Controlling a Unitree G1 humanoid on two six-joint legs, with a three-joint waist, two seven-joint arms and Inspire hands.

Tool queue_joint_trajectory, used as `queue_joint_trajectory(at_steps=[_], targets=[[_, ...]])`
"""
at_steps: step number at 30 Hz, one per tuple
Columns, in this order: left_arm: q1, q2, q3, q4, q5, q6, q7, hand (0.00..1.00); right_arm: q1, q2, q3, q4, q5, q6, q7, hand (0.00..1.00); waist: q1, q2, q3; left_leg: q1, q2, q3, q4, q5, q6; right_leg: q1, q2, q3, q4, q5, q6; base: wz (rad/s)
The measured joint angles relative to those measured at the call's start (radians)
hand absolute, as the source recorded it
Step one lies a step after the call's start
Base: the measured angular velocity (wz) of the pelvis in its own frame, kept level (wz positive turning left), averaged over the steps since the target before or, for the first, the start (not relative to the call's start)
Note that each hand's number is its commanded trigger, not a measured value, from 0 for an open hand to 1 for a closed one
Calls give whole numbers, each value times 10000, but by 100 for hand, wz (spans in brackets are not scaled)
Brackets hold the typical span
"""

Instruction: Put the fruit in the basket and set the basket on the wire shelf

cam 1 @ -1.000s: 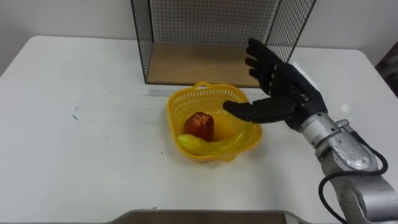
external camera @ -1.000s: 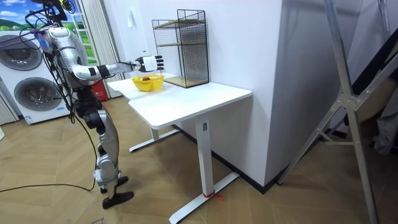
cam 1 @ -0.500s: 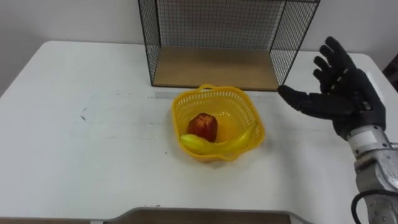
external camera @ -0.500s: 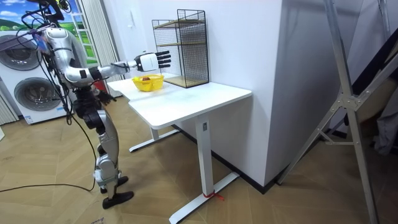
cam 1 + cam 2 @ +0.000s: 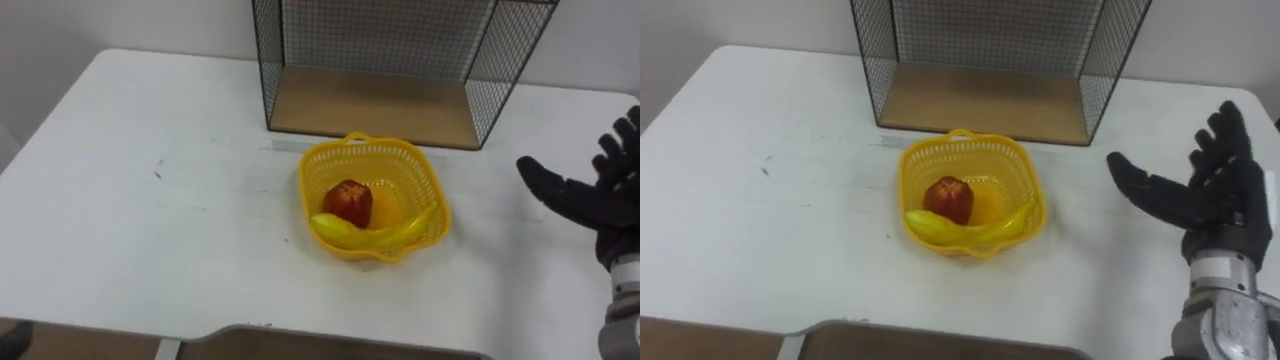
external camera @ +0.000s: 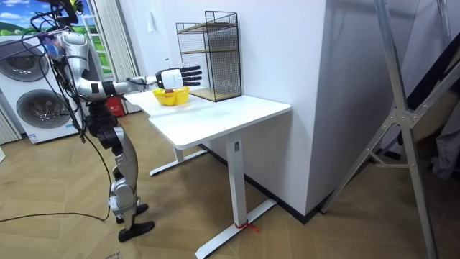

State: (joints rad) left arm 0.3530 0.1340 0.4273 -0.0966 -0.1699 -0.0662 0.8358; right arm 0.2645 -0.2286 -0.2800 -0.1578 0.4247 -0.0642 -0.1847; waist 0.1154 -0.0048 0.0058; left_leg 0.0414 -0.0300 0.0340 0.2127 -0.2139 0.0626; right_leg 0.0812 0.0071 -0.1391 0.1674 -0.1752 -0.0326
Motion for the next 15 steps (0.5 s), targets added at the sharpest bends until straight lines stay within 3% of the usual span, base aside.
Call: queue_joint_trajectory(at_steps=[2, 4, 5, 7, 9, 13, 15], targets=[[-182, 231, 375, -1690, 215, -1211, 336, 0, 91, 1, 1, -256, 9, -96, -40, 0, -38, 188, 29, -1, -25, 27, -63, 0, 7, -14, -21, 3, 5, -1, 2, -8], [-244, 347, 619, -2375, 696, -1633, 498, 0, 223, 6, 18, -454, 76, -272, -91, 0, -33, 349, 34, -58, -42, 88, -96, 3, 15, -44, -23, 4, 5, 0, 5, -15], [-340, 330, 679, -2715, 1101, -1661, 632, 0, 307, 23, 18, -457, 82, -348, -147, 0, -60, 466, -43, -81, -40, 141, -71, 6, 19, -94, -27, 2, 13, 1, 6, -11], [-537, 311, 682, -2953, 1812, -1774, 769, 0, 346, 138, 34, -436, 55, -350, -190, 0, -112, 513, -71, -54, -24, 147, -80, 14, 6, -100, -27, 5, 22, 1, 6, -4], [-686, 304, 663, -2970, 2362, -1824, 687, 0, 343, 260, 58, -434, 61, -351, -64, 0, -227, 458, -37, -35, 10, 160, -84, 32, -25, -115, 11, 11, 7, 0, 4, 0], [-708, 264, 578, -2969, 2413, -1818, 182, 0, 343, 307, 236, -433, 85, -351, 368, 0, -312, 373, 8, -27, 14, 179, -117, 36, -32, -112, 12, 21, -2, -7, -7, 0], [-784, 268, 440, -2971, 2379, -1820, -428, 0, 346, 316, 240, -431, 138, -351, 711, 0, -414, 202, 43, -35, 0, 182, -135, 37, -29, -110, 9, 19, 5, -7, -7, 0]])
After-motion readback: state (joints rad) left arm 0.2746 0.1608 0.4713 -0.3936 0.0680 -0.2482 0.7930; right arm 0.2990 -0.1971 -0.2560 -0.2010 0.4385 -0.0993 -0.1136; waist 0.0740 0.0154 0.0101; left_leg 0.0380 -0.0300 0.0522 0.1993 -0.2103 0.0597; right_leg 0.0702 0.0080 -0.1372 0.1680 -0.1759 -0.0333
